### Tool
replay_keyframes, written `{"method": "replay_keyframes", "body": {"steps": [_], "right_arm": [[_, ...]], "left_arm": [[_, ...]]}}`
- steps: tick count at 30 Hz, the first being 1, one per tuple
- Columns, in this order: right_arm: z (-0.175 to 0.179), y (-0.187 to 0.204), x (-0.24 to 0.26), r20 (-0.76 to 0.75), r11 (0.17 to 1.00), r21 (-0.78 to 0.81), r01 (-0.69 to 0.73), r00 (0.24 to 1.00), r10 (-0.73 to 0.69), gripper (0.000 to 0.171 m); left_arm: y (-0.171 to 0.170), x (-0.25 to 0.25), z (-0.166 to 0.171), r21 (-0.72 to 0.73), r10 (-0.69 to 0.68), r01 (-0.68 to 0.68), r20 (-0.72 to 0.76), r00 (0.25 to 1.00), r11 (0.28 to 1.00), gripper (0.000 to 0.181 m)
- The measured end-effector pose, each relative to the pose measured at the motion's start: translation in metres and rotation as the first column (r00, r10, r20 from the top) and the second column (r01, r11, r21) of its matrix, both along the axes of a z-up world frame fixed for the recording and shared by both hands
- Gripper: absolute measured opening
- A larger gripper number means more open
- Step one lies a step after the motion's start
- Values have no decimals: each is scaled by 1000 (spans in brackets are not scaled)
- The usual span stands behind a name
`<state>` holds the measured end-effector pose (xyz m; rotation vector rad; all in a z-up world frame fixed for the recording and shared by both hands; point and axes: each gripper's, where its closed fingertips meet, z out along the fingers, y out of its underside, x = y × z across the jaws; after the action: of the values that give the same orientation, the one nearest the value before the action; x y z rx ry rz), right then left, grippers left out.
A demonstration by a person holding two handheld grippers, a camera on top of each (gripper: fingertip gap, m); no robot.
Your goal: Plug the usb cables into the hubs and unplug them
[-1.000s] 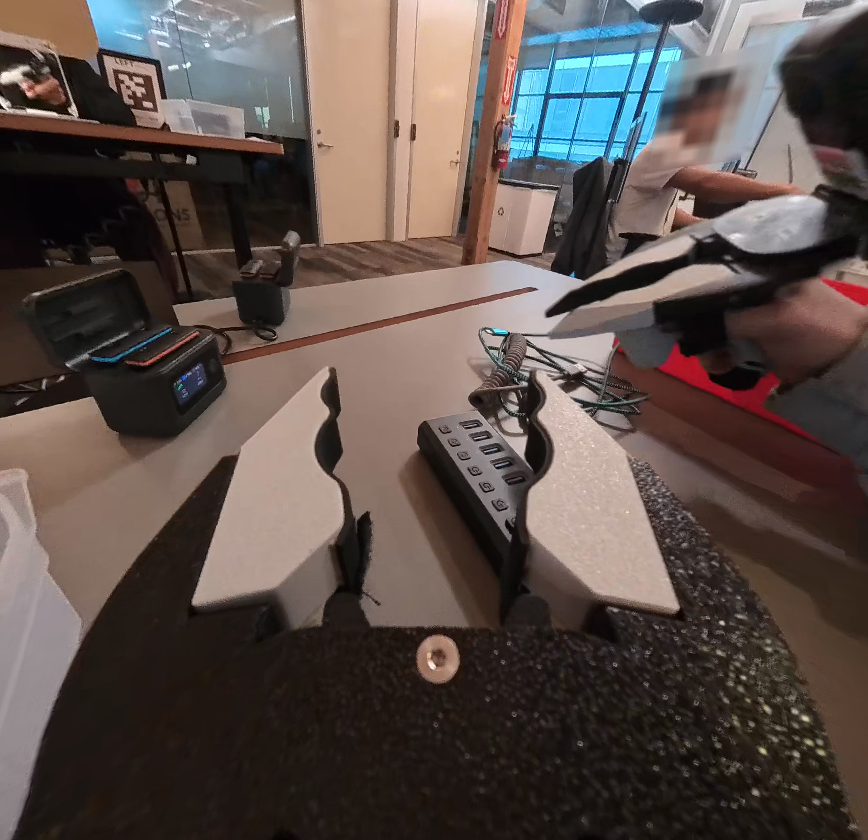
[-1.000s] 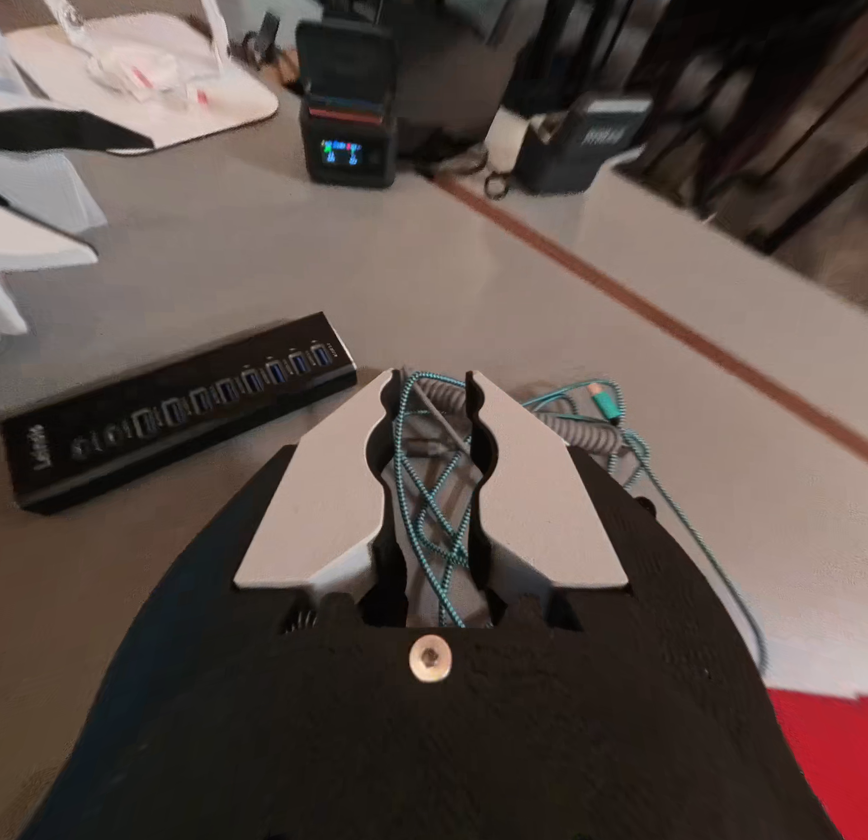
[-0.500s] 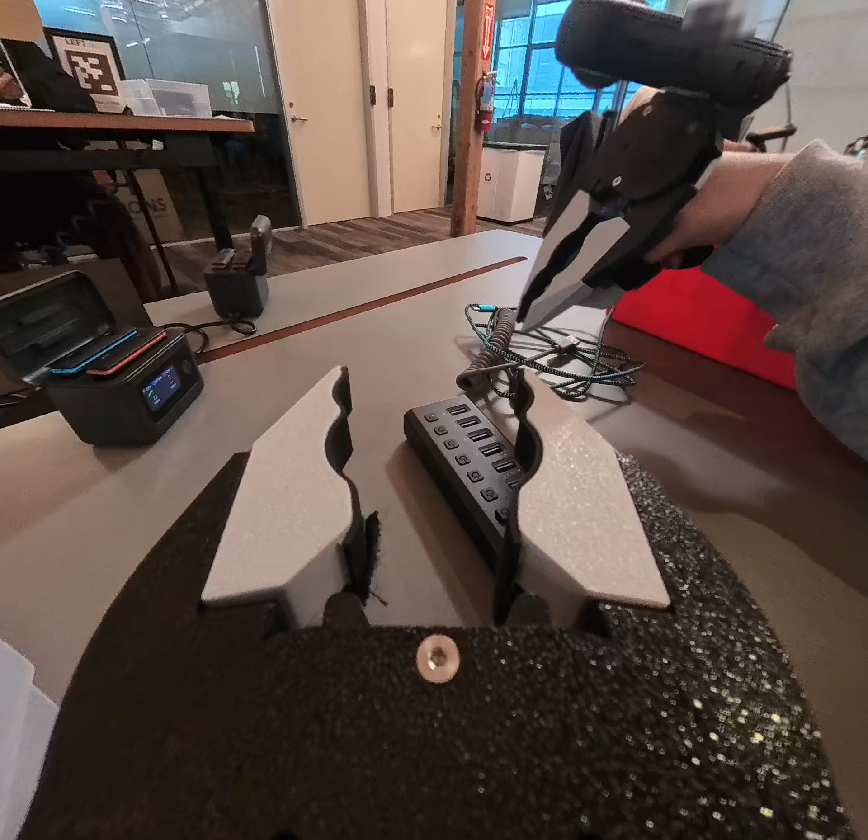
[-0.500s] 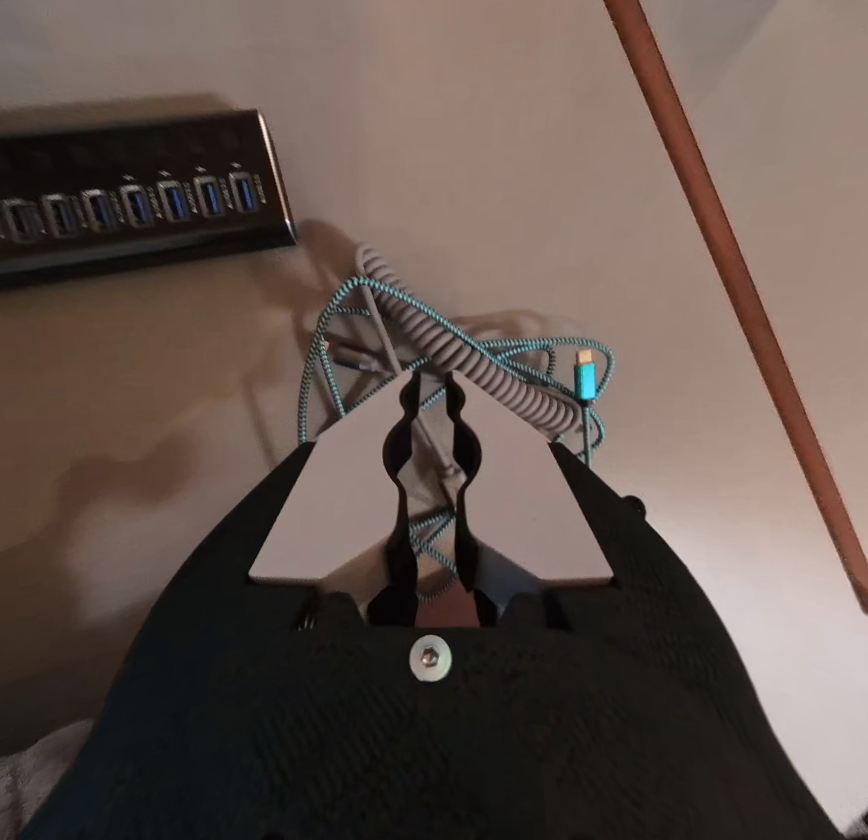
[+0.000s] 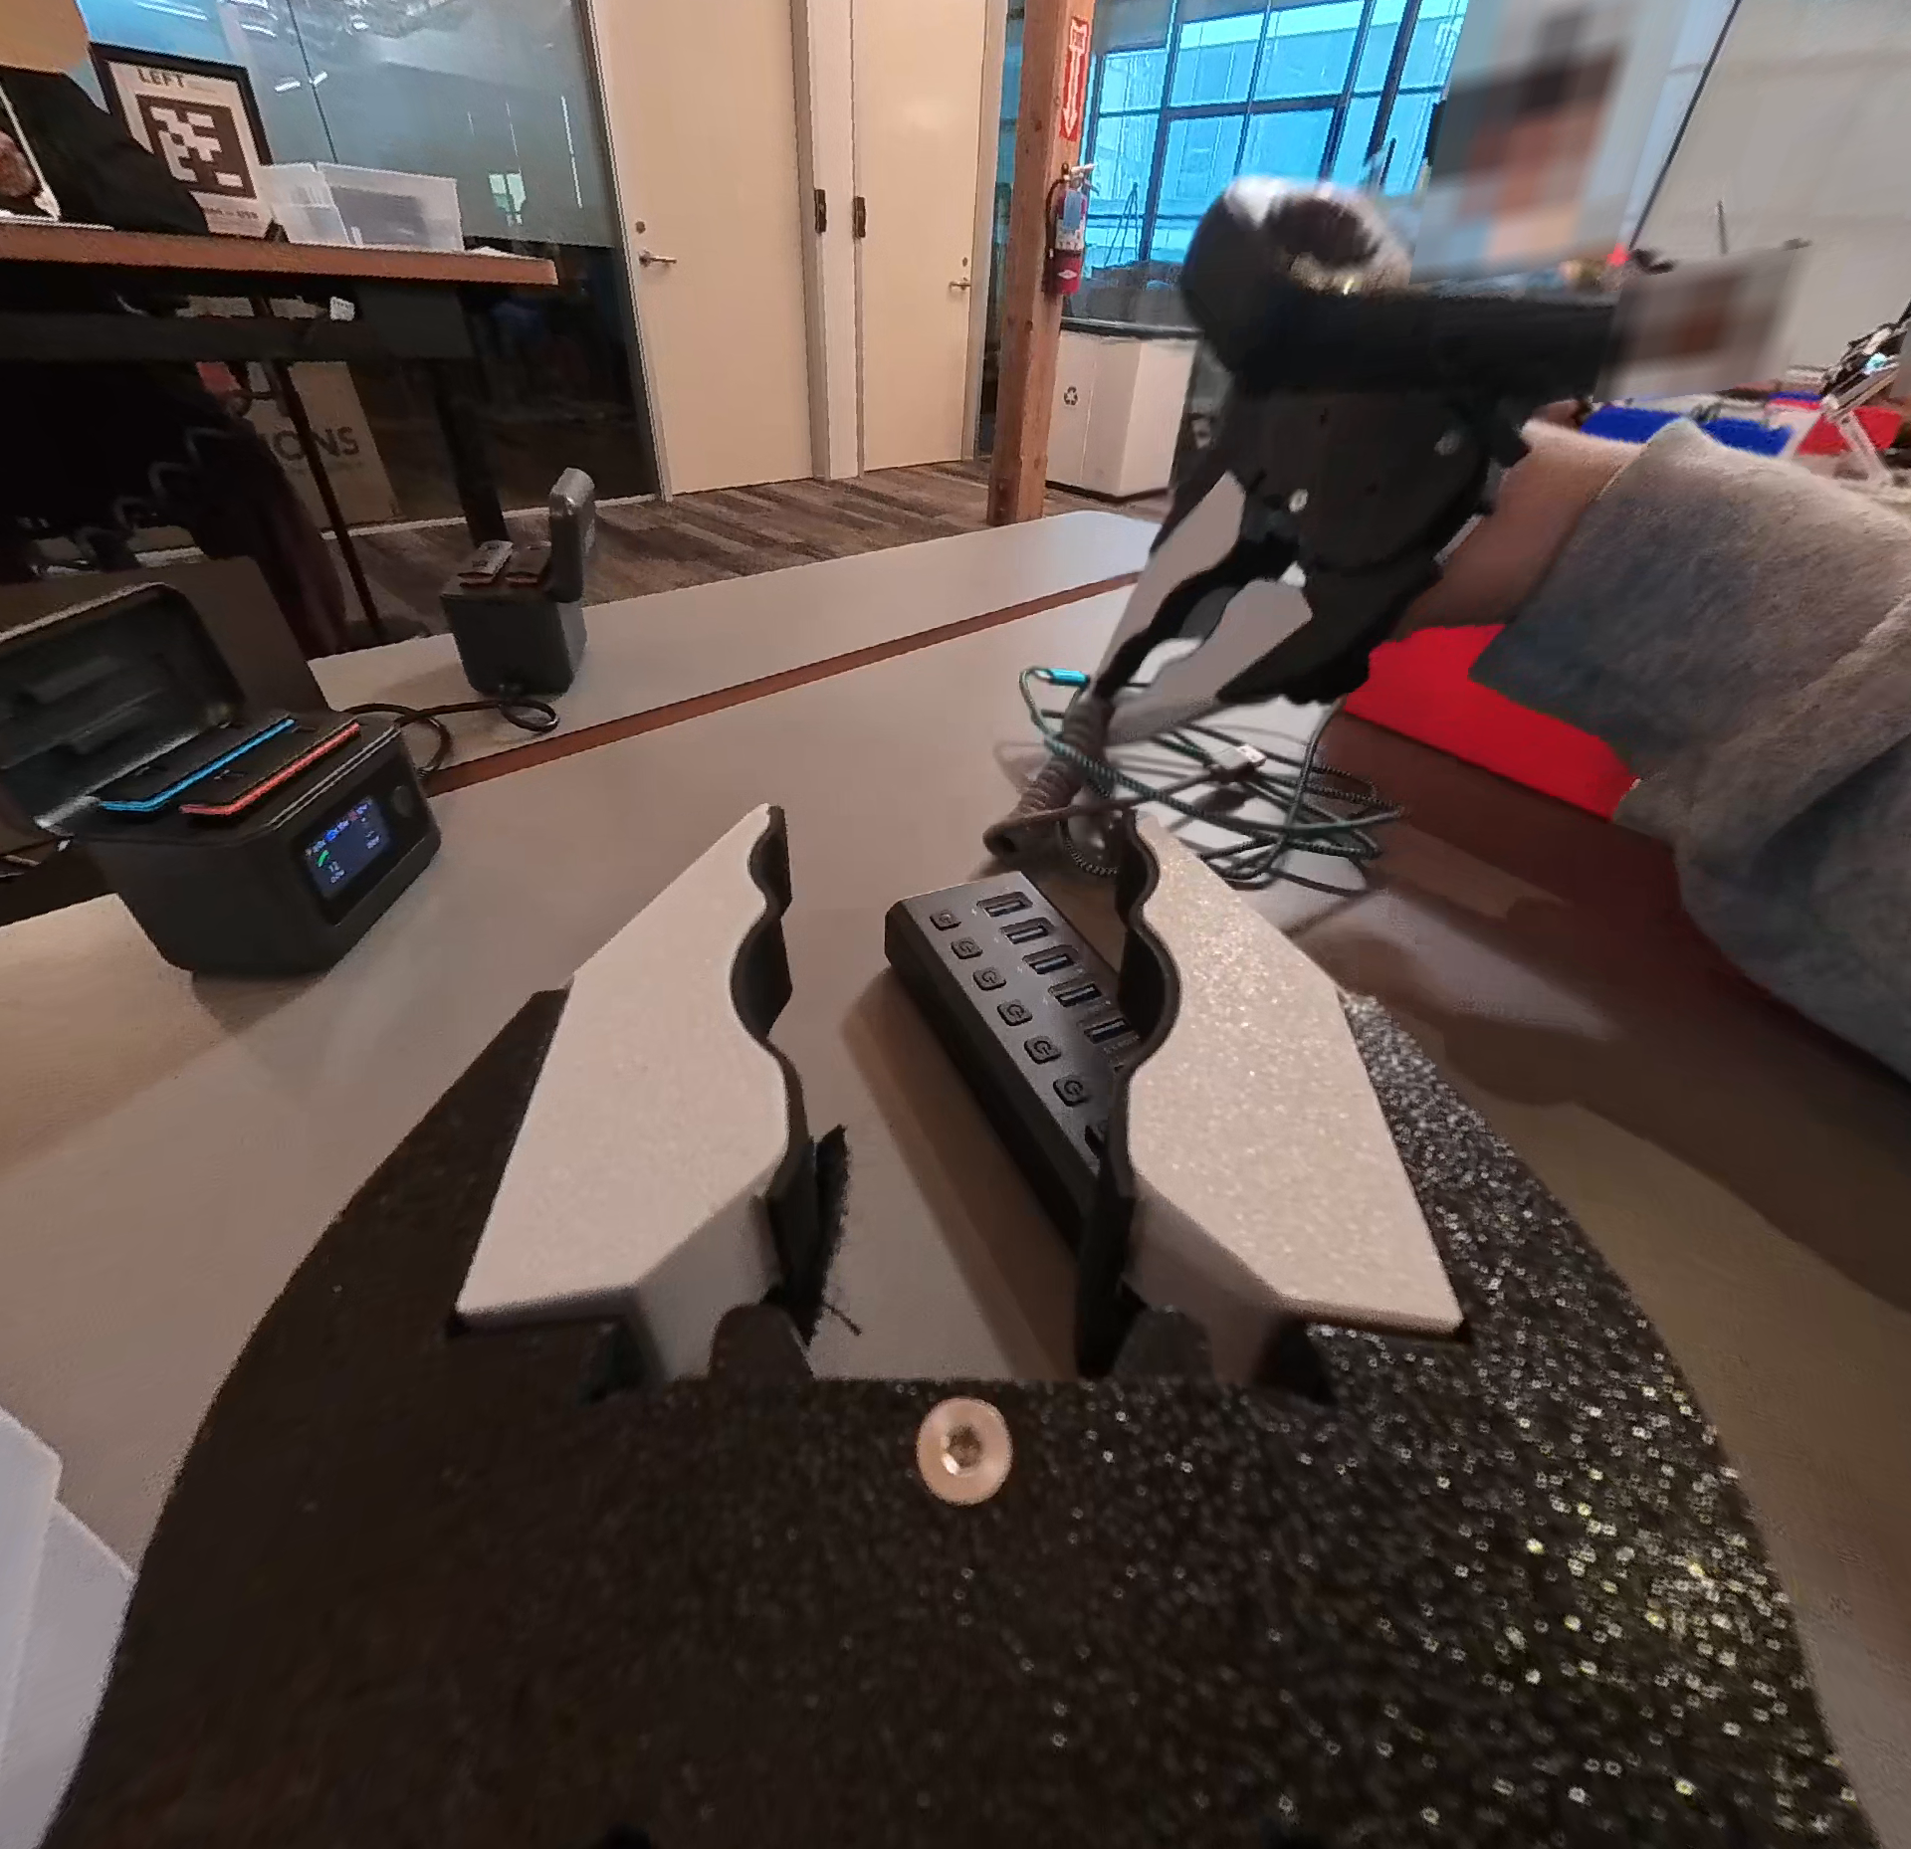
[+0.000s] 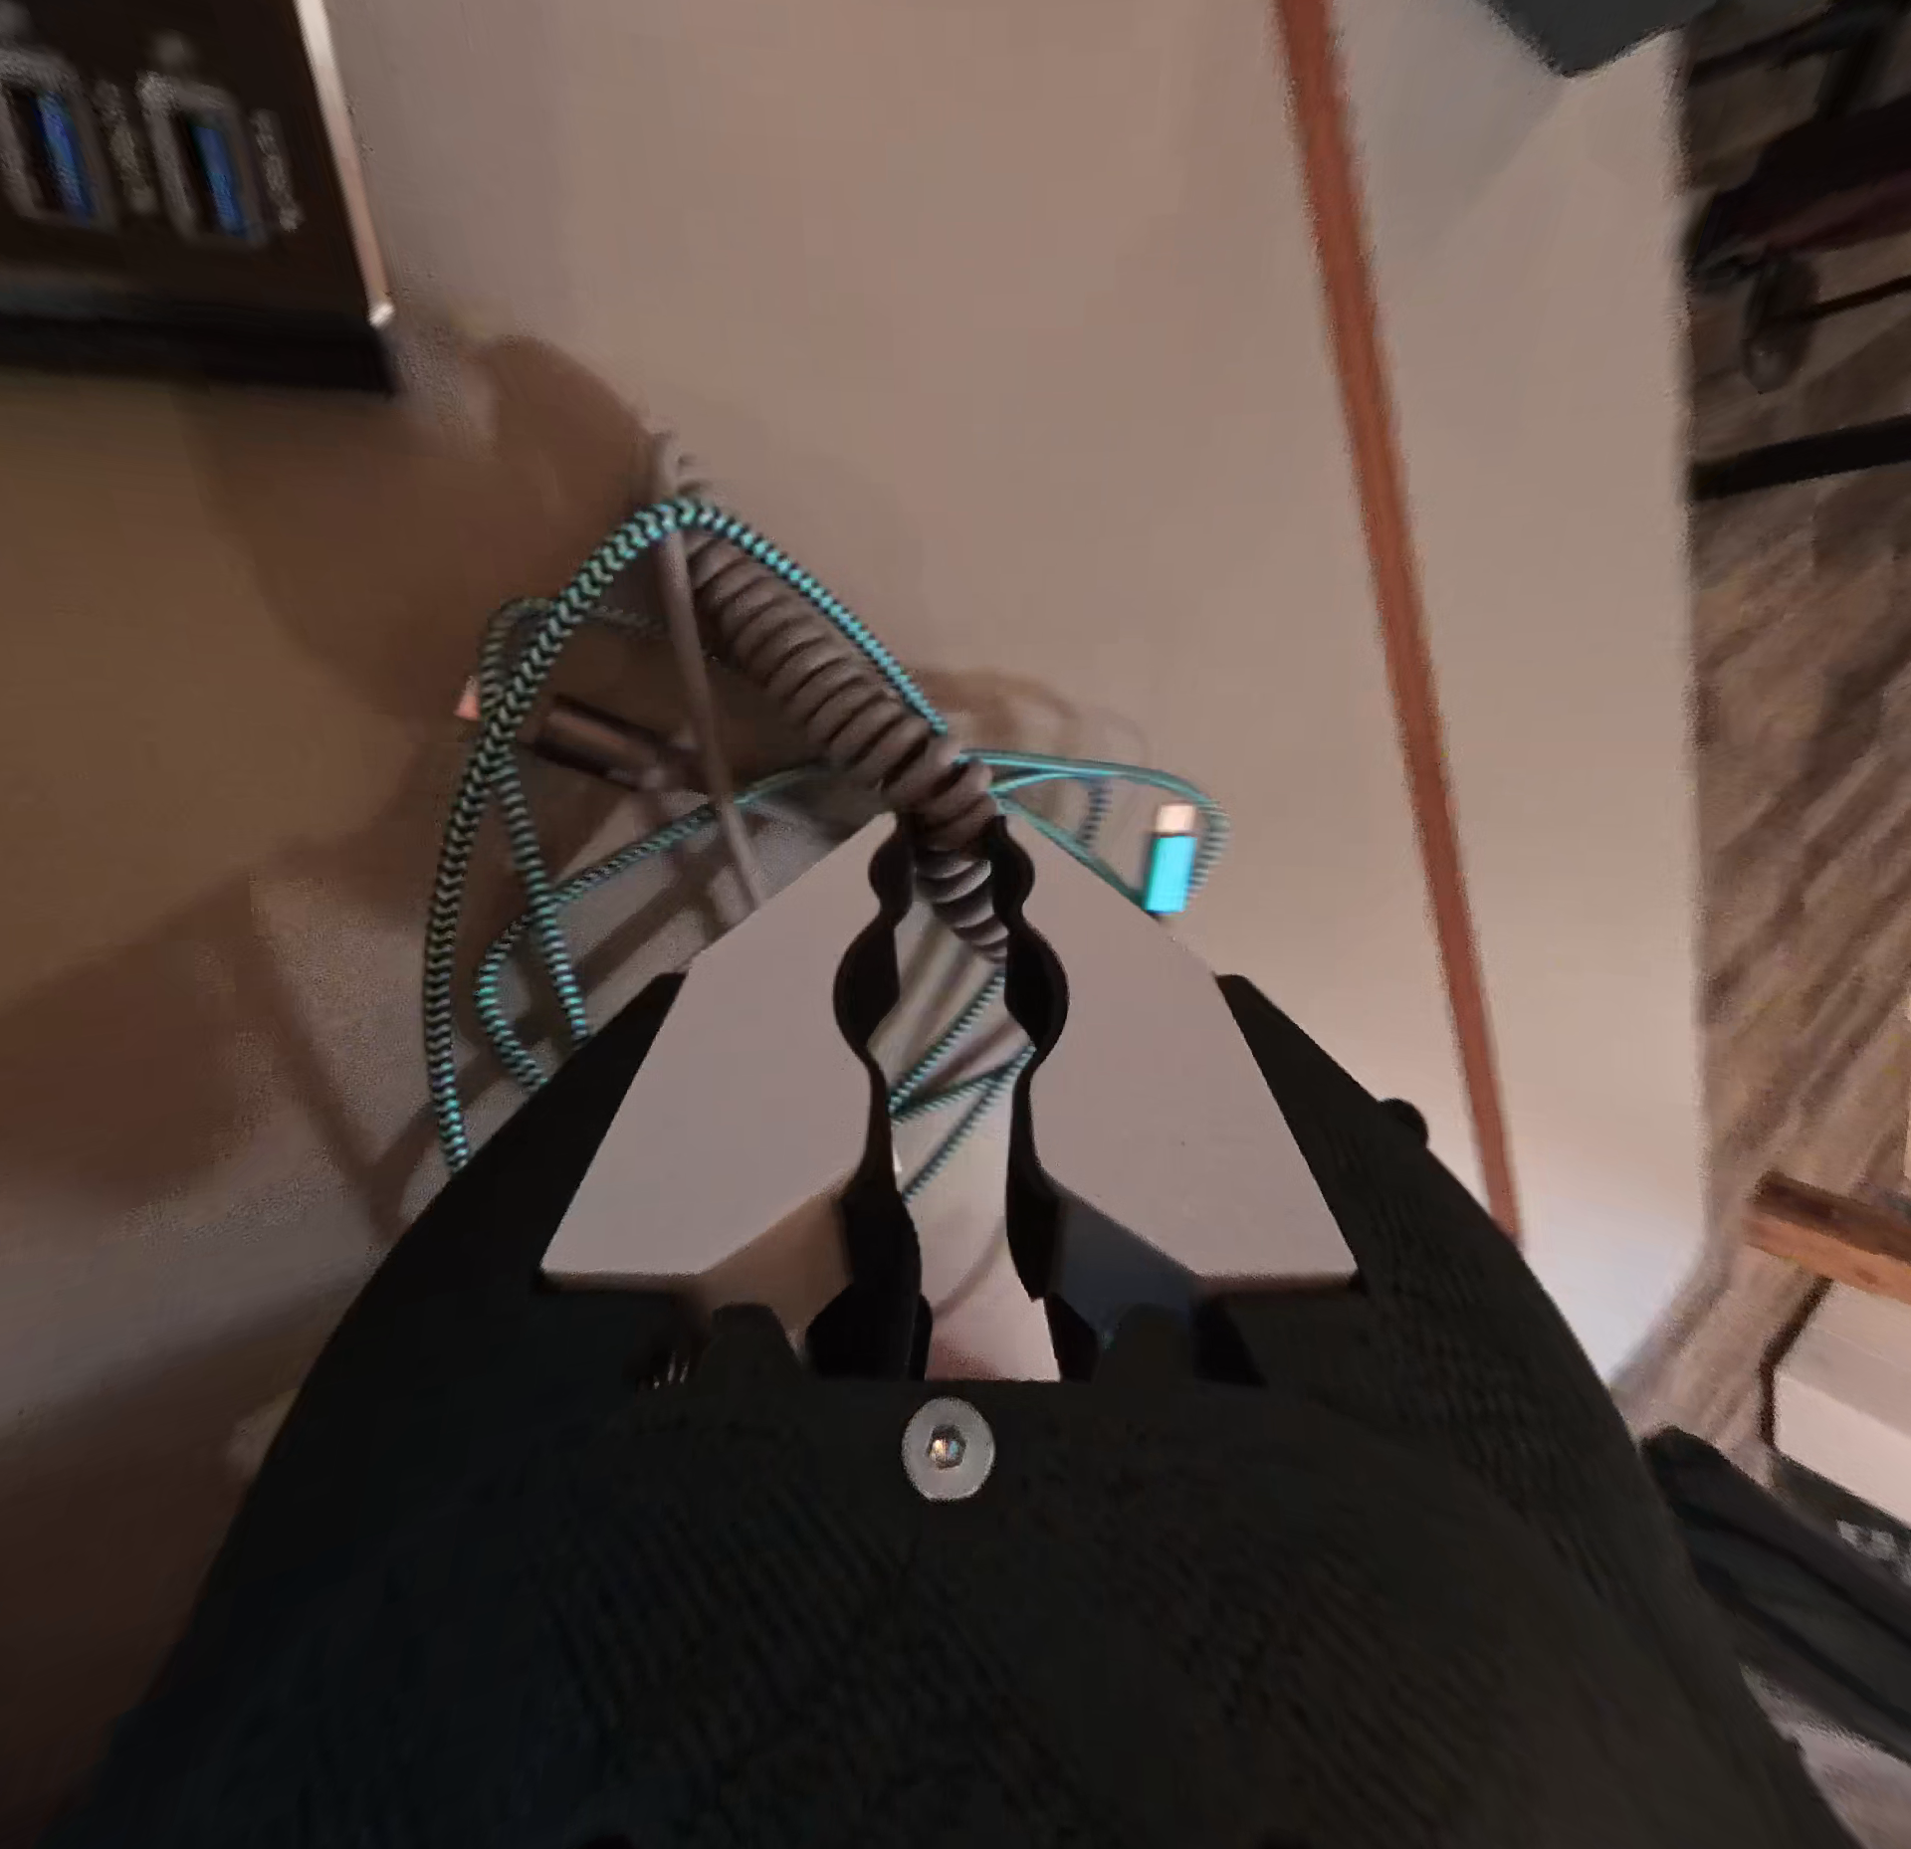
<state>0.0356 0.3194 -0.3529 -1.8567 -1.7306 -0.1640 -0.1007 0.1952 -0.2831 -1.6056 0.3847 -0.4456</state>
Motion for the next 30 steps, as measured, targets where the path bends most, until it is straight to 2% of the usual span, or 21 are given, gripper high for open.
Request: {"method": "replay_keyframes", "body": {"steps": [3,6,10,13,17,20,27,30], "right_arm": [[50,16,1,-99,978,194,78,993,-60,11],[87,15,8,-100,934,350,69,994,-36,11],[125,5,7,-201,905,411,106,979,-23,11],[160,1,8,-288,848,506,160,957,-8,11],[205,-2,12,-504,778,547,308,863,13,12],[211,-14,0,-604,846,459,270,793,75,11],[204,-43,-41,-639,931,353,88,750,171,12],[200,-53,-60,-650,950,311,42,739,179,11]], "left_arm": [[0,-1,0,-3,0,0,8,1000,1000,61],[1,-1,0,-7,0,0,10,1000,1000,61],[1,0,0,-5,-1,1,5,1000,1000,59],[0,0,0,-3,1,-1,2,1000,1000,59],[0,0,1,3,2,-2,6,1000,1000,59],[-1,1,2,6,-8,8,16,1000,1000,60],[-9,13,11,46,-105,101,80,991,994,66],[-21,26,16,63,-234,227,136,963,972,38]]}}
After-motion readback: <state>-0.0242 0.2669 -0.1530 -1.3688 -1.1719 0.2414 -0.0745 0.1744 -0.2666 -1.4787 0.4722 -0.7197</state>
